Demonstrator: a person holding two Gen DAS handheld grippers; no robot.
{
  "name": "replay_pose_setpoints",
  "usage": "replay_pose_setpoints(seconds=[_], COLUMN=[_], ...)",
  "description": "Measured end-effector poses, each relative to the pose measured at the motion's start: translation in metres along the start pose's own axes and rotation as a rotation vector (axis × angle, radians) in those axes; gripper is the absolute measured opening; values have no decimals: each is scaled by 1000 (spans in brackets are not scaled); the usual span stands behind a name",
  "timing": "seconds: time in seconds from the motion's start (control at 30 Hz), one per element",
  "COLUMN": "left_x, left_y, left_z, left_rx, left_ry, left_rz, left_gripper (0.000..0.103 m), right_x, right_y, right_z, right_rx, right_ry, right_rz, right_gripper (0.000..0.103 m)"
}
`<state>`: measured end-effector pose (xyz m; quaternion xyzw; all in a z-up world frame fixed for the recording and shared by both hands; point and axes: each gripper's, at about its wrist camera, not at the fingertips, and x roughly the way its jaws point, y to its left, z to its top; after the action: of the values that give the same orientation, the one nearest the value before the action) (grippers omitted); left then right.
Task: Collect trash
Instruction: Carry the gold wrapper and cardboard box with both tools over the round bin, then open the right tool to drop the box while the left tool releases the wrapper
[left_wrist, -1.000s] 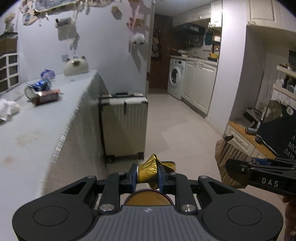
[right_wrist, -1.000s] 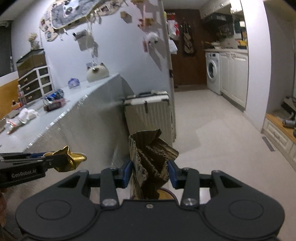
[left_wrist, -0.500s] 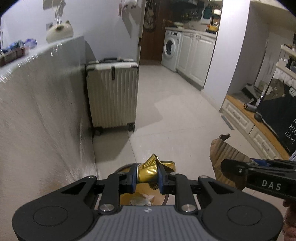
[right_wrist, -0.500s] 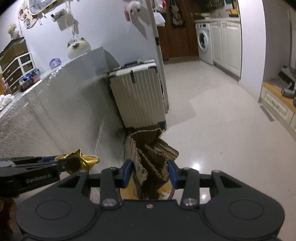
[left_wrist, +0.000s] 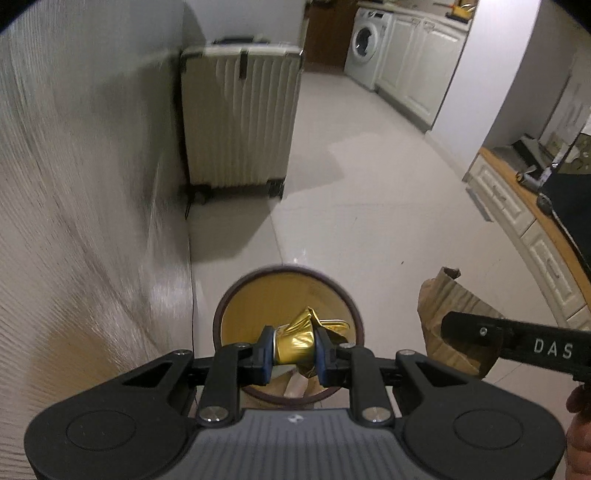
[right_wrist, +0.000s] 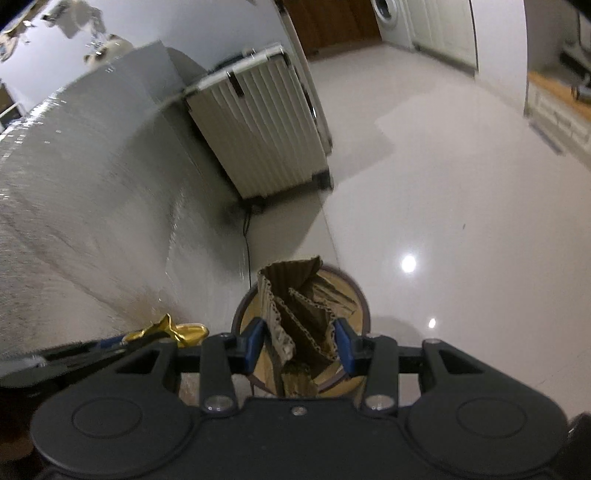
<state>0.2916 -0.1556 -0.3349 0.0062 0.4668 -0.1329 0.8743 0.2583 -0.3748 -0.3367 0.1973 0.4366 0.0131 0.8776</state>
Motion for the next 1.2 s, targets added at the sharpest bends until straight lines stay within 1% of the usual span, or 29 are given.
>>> replay_pose_setpoints(seconds=[0.17,0.27,0.43,0.5,0.57,0.67,0.73,0.77,0.8,0.97,1.13,1.2], left_x=[38,60,94,106,117,129,134,137,140,160,170,173], left_y=[13,23,36,39,40,37,35,34,33,33,30,27], left_z=[-7,-8,-13,-16,-19,-21,-22,-21,-21,-15,-10,-8], left_rx=[-38,-68,-112,-151,-177,-162,-158,-155,-151,-151,-138,-125], left_ry=[58,87,136,157,179,203,214,218,221,230,234,240], left_rz=[-5,-3,9,7,-11,-11,-16,-20,-22,-29,-39,-41], left_gripper=[23,23,23,23,23,23,23,23,23,23,23,24], right_x=[44,79,126,141,153,169,177,180,183,192,193,193], right_y=[-6,-9,-6,-2,2,7,9,10,10,-1,-11,-13], right_z=[-4,-4,2,7,9,16,19,19,20,24,26,27], right_rx=[35,56,50,29,19,-3,-20,-26,-27,8,23,30], right_ry=[78,144,209,218,225,218,195,182,172,193,197,195], right_rz=[-3,4,6,13,22,38,47,51,51,-4,7,22], right_gripper=[43,43,44,47,47,51,55,61,63,68,70,74])
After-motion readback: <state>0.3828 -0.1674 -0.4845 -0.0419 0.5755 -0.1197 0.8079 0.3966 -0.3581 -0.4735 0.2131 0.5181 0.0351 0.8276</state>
